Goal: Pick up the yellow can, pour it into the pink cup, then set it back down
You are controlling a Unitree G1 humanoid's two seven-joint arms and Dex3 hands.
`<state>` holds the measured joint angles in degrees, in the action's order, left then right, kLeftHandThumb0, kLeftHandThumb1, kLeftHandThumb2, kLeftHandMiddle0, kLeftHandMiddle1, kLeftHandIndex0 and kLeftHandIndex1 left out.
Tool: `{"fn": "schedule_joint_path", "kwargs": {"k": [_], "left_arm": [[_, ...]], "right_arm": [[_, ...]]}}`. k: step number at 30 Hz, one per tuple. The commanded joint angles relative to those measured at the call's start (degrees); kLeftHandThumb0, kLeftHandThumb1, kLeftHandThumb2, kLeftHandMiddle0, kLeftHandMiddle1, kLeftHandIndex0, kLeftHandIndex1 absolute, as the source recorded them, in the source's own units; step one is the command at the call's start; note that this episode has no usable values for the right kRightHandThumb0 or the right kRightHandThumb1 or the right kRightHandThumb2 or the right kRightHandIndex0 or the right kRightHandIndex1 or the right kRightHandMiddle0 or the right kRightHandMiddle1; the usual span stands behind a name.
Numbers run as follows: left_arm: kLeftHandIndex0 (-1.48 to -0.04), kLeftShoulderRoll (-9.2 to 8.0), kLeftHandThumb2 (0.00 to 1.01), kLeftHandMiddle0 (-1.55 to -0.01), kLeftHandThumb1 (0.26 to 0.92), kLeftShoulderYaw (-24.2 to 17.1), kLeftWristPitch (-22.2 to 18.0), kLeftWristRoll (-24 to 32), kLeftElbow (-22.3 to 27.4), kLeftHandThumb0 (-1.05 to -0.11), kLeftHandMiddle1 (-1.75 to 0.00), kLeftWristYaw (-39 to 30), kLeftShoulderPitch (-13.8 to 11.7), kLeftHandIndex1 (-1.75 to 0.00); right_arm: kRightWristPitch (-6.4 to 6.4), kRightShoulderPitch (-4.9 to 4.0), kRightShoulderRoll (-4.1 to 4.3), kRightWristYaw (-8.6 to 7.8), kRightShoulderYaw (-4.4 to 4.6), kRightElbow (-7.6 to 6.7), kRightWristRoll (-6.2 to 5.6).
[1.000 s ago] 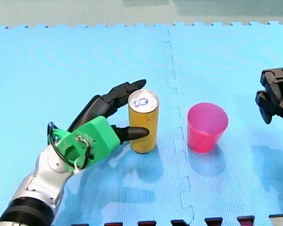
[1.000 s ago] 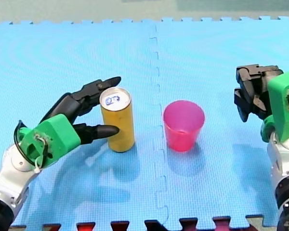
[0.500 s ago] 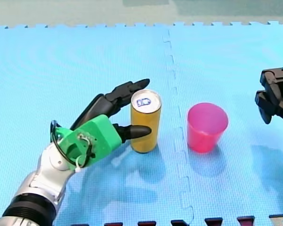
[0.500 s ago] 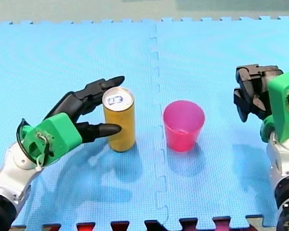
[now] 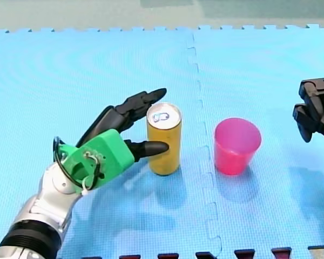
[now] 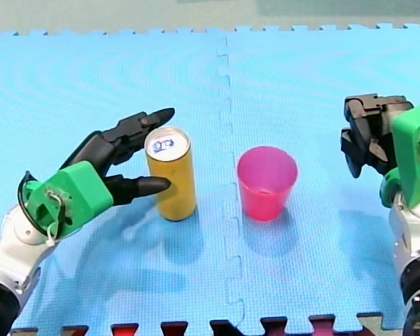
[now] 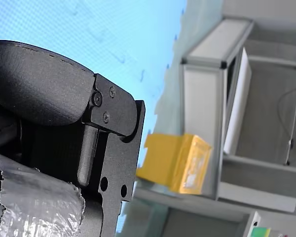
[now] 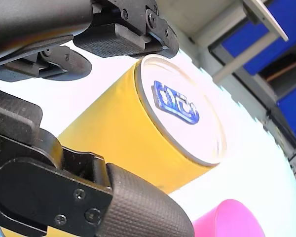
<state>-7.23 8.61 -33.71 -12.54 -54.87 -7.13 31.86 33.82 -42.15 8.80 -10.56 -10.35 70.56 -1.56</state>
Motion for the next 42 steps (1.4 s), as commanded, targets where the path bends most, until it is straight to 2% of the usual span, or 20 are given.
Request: {"fn": "schedule_joint_path", "kwargs": {"k": [1, 11, 19, 28, 42], "left_arm": [[-0.36, -0.50, 0.01, -0.40, 0.916, -0.37, -0.39, 0.39, 0.20, -1.048, -0.01, 0.02, 0.08, 0.00], [-0.37, -1.02, 0.00, -0.39, 0.914, -1.28, 0.71, 1.09, 2.16, -1.048, 0.00, -0.18, -0.79, -0.01], [-0.37, -1.50, 0.00, -0.40, 0.899, -1.55, 1.50, 1.44, 3.63, -1.048, 0.00, -0.69, -1.31, -0.01], [-0.37, -0.31, 0.00, -0.39, 0.893, 0.02, 1.41, -0.72, 3.26, -1.048, 0.00, 1.38, -1.80, 0.00], [-0.37, 0.07, 0.00, -0.39, 0.894, 0.54, 2.03, -0.75, 2.50, -1.048, 0.00, 1.67, -0.56, 0.00]], "right_arm": [[0.08, 0.09, 0.42, -0.01, -0.09, 0.08, -0.13], [-0.32, -0.06, 0.61, -0.09, 0.07, -0.03, -0.05], [-0.32, -0.02, 0.68, 0.49, 0.47, -0.26, 0.31], [-0.24, 0.22, 0.58, 0.74, 0.72, -0.60, 0.51], [-0.35, 0.45, 0.68, 0.54, 0.53, -0.97, 0.21]]}}
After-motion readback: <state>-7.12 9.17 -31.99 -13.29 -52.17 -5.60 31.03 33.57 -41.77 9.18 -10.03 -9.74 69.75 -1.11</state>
